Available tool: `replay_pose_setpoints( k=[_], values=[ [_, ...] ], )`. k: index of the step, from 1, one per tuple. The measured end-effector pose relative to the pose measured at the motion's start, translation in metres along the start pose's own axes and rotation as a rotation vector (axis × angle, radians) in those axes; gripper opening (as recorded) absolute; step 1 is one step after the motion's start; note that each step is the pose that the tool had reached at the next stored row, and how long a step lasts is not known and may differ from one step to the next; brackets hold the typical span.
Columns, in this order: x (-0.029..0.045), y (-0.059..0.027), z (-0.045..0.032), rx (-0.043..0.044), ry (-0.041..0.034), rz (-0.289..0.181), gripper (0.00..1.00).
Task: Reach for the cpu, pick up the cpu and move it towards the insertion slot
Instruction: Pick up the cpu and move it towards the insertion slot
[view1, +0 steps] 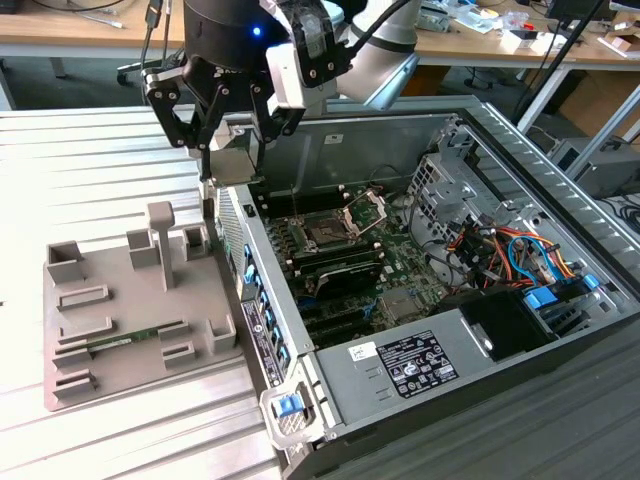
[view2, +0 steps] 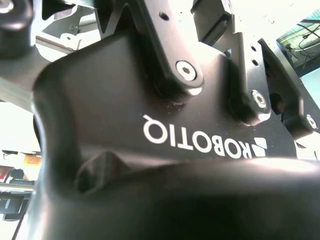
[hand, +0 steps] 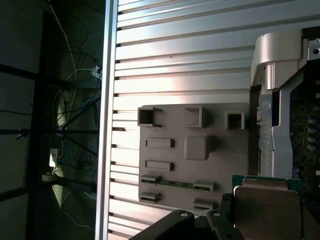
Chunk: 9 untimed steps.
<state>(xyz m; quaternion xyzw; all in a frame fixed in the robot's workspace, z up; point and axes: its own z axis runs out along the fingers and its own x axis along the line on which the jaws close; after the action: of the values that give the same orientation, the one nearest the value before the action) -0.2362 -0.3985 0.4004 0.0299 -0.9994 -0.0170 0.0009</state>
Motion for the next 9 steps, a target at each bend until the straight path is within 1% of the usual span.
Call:
replay_pose_setpoints(
  k=[9],
  values=[
    [-0.0058, -0.0004, 0.0000, 0.0001, 0.0000, 0.000, 0.55]
  ],
)
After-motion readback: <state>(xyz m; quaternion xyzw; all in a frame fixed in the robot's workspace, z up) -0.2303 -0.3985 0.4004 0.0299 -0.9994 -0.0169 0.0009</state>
